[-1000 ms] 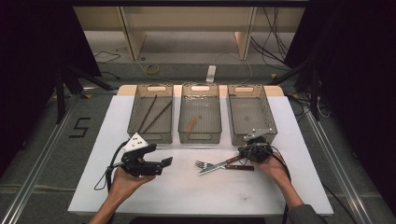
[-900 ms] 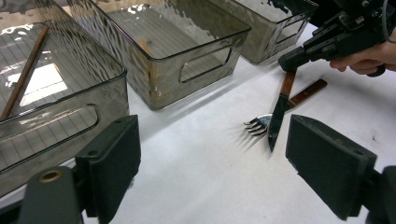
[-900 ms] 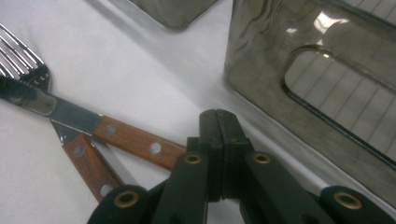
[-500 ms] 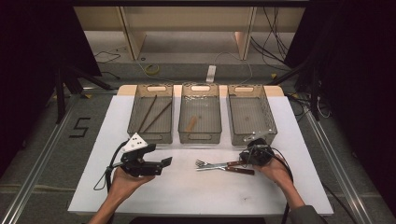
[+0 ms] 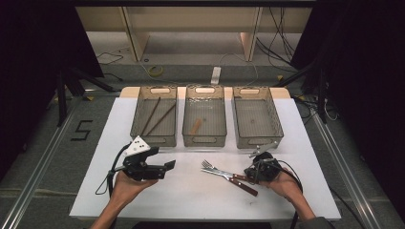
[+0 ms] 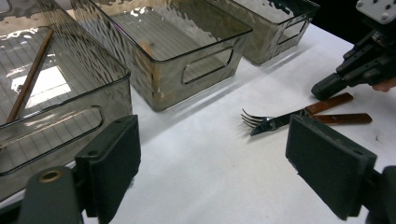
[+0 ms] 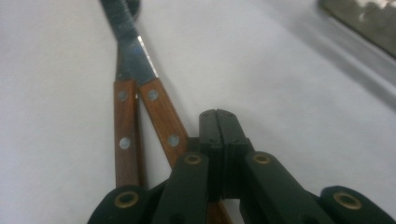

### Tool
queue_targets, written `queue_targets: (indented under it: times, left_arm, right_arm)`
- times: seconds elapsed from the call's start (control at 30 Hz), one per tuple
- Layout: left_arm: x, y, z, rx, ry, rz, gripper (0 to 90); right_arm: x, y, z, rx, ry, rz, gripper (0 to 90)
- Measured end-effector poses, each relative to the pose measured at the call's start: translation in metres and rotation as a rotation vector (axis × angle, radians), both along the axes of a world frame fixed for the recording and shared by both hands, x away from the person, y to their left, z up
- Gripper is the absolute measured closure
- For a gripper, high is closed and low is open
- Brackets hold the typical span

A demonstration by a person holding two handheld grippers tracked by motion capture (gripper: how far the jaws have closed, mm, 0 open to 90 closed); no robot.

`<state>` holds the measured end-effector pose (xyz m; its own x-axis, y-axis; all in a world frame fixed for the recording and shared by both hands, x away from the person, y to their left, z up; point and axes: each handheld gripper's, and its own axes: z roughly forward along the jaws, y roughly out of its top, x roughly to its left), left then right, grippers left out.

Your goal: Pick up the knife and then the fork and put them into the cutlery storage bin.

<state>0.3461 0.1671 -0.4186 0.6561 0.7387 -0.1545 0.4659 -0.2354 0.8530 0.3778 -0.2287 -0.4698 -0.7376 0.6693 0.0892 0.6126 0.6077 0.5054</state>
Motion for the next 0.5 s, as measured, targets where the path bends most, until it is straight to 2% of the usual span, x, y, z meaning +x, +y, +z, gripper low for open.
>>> queue_targets:
  times: [0.17, 0.23, 0.3, 0.43, 0.5]
  left_arm:
    - [0.000, 0.000, 0.000, -0.002, -0.002, 0.000, 17.4]
    - [0.000, 0.000, 0.000, -0.003, -0.002, 0.000, 17.4]
    - [0.000, 0.000, 0.000, -0.004, -0.005, 0.000, 17.5]
    - [0.001, 0.000, 0.000, -0.001, -0.003, 0.000, 17.5]
    - [0.001, 0.000, 0.000, -0.002, -0.004, 0.000, 17.5]
  right_arm:
    - [-0.010, 0.007, 0.002, -0.024, -0.003, 0.049, 90.0]
    - [-0.013, 0.009, 0.002, -0.042, -0.007, 0.057, 90.0]
    - [-0.013, 0.009, 0.004, -0.040, -0.012, 0.056, 89.9]
    - [-0.014, 0.008, 0.015, -0.015, -0.062, 0.055, 76.1]
    - [-0.015, 0.009, 0.018, -0.003, -0.065, 0.055, 65.8]
